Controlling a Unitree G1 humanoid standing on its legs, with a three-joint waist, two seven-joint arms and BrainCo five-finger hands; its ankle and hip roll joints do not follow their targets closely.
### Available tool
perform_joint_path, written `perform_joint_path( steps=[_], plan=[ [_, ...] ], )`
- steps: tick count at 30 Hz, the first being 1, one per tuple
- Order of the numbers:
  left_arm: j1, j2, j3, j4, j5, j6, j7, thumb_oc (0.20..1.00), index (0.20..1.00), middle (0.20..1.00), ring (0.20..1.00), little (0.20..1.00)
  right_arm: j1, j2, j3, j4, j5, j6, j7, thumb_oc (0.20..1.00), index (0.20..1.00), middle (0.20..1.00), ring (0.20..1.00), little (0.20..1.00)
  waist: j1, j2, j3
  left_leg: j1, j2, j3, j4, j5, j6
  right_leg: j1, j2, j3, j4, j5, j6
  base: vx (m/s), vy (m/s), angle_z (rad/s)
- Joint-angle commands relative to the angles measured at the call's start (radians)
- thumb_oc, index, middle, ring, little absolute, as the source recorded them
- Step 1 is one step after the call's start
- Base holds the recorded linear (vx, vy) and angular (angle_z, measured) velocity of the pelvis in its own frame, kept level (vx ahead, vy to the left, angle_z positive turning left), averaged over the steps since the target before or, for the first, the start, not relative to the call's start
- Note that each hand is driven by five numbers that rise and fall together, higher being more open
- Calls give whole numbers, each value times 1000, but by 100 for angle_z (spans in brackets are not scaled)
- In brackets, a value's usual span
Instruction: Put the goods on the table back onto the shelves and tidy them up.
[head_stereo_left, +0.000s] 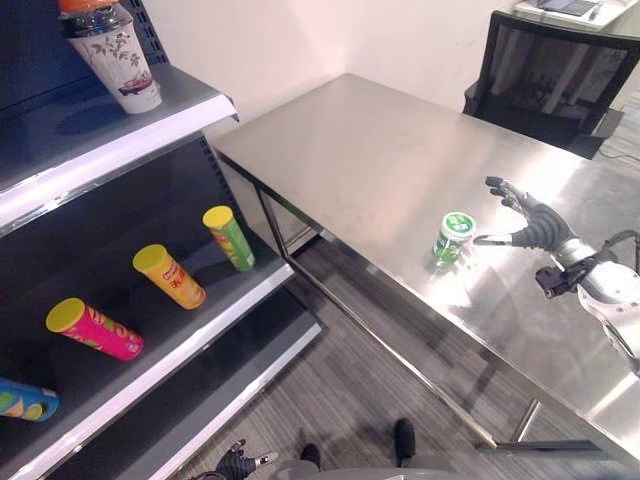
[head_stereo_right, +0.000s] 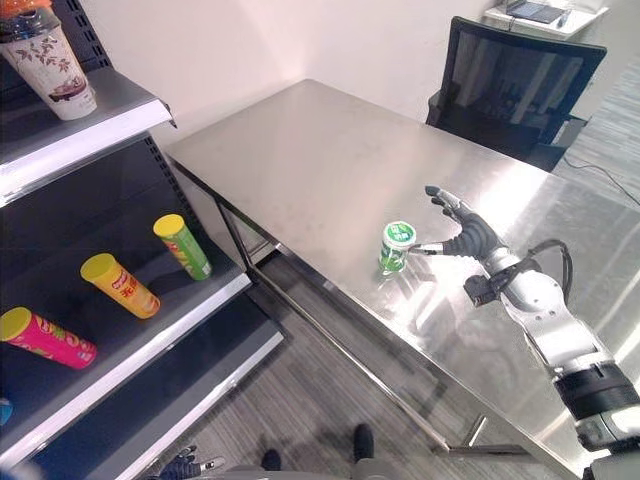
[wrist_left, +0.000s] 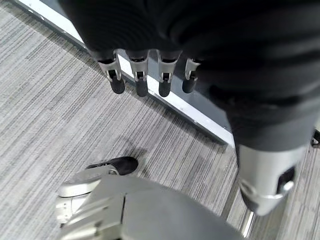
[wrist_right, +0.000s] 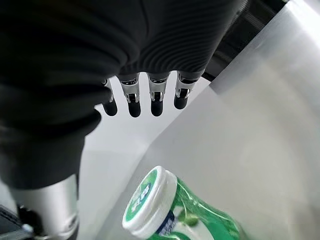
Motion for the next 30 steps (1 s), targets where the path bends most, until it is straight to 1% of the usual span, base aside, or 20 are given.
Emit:
perform_joint_path(
  steps=[1,7,14,16,20,24,30],
  plan=[
    [-63,38,-45,31,8,-13,14,1000,1000,1000,1000,1000,-123,4,30,37,-21,-24,-44,1000,1000,1000,1000,1000,50,-25,-16,-20,-6,27,30,-6,-61,-1,-56,10,157,-186,102,-1,-21,11],
    [-68,27,-68,43,-2,-10,26,1000,1000,1000,1000,1000,-229,44,114,170,-24,1,-46,1000,1000,1000,1000,1000,60,-20,-19,-30,-4,27,27,-3,-64,7,-66,-9,150,-185,104,6,-28,8],
    [-69,20,-80,42,-2,-8,27,1000,1000,1000,1000,1000,-251,58,146,227,-64,18,-46,1000,1000,1000,1000,1000,57,-12,-20,-33,-6,29,24,-2,-65,8,-70,-21,151,-187,105,6,-9,4],
    [-72,16,-83,41,-5,-10,31,1000,1000,1000,1000,1000,-261,73,155,259,-84,22,-53,1000,1000,1000,1000,1000,57,-10,-19,-34,-7,30,23,-3,-64,7,-72,-25,151,-187,106,0,0,0],
    [-75,15,-87,37,-5,-10,32,1000,1000,1000,1000,1000,-265,79,163,262,-99,24,-52,1000,1000,1000,1000,1000,56,-12,-16,-36,-6,30,24,-4,-63,5,-72,-23,152,-188,107,0,0,0],
    [-73,13,-82,37,-4,-9,32,1000,1000,1000,1000,1000,-256,64,172,239,-127,25,-46,1000,1000,1000,1000,1000,52,-15,-15,-34,-4,34,23,-7,-62,4,-71,-21,154,-189,106,0,0,0],
    [-75,14,-76,36,1,-5,36,1000,1000,1000,1000,1000,-231,55,159,191,-151,20,-58,1000,1000,1000,1000,1000,49,-16,-13,-30,0,38,25,-11,-62,6,-70,-18,154,-192,105,0,0,0]
  ],
)
